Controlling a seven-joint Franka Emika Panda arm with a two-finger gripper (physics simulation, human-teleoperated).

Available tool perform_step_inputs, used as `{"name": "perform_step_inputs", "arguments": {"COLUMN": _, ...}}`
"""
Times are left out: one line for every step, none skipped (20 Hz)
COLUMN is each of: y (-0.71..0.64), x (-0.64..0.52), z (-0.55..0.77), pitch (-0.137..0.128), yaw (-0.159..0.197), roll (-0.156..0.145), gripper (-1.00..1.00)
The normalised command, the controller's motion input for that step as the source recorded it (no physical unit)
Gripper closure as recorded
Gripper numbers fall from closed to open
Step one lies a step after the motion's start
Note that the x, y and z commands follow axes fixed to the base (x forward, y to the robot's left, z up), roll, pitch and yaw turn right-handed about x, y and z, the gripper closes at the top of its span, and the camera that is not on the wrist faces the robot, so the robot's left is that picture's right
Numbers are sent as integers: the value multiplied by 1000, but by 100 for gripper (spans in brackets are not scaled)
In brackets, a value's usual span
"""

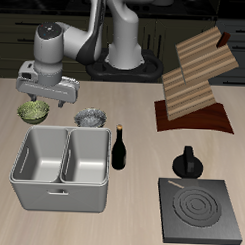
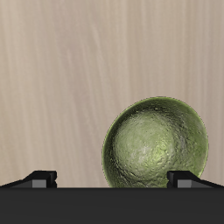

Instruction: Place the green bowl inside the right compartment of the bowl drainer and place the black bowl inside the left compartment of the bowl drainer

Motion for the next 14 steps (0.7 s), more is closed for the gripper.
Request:
{"name": "perform_step_inputs", "arguments": {"y": 119, "x": 55, "z": -155, "pitch": -11, "yaw": -1, "roll": -35, "gripper": -100}}
{"name": "perform_step_inputs", "arguments": {"y": 32, "x": 60, "z": -309, "pitch": 60, "yaw": -76, "roll": -40, "gripper": -100}}
{"name": "perform_step_inputs", "arguments": {"y": 267, "x": 86, "z": -252, "pitch": 22, "yaw": 20, "roll": 25, "gripper": -100}}
{"name": "perform_step_inputs", "arguments": {"y": 147, "x": 56, "z": -302, "pitch": 51, "yaw": -1, "roll": 21, "gripper": -100}}
{"name": "perform_step_inputs", "arguments": {"y": 72, "x": 52, "z": -136, "pitch": 11, "yaw": 3, "roll": -14, "gripper": -100}}
{"name": "perform_step_inputs", "arguments": {"y": 196, "x": -36, "z": -619, "pitch": 79, "yaw": -23, "roll": 44, "gripper": -100}}
{"name": "perform_step_inputs", "arguments": {"y": 5, "x": 9, "z": -122, "pitch": 16, "yaw": -4, "roll": -11, "gripper": -100}}
{"name": "perform_step_inputs", "arguments": {"y": 5, "x": -2, "z": -256, "pitch": 37, "yaw": -19, "roll": -13, "gripper": -100}}
{"name": "perform_step_inputs", "arguments": {"y": 26, "x": -14, "z": -229, "pitch": 26, "yaw": -34, "roll": 12, "gripper": -100}}
{"name": "perform_step_inputs", "arguments": {"y": -23, "x": 0, "z": -231, "pitch": 25, "yaw": 4, "roll": -19, "gripper": -100}}
{"name": "perform_step_inputs", "arguments": {"y": 70, "x": -43, "z": -278, "pitch": 60, "yaw": -15, "roll": 15, "gripper": -100}}
{"name": "perform_step_inputs", "arguments": {"y": 10, "x": -17, "z": -73, "pitch": 12, "yaw": 3, "roll": 7, "gripper": -100}}
{"name": "perform_step_inputs", "arguments": {"y": 9, "x": -59, "z": -136, "pitch": 16, "yaw": 17, "roll": -10, "gripper": -100}}
{"name": "perform_step_inputs", "arguments": {"y": -46, "x": -54, "z": -235, "pitch": 29, "yaw": -23, "roll": 25, "gripper": -100}}
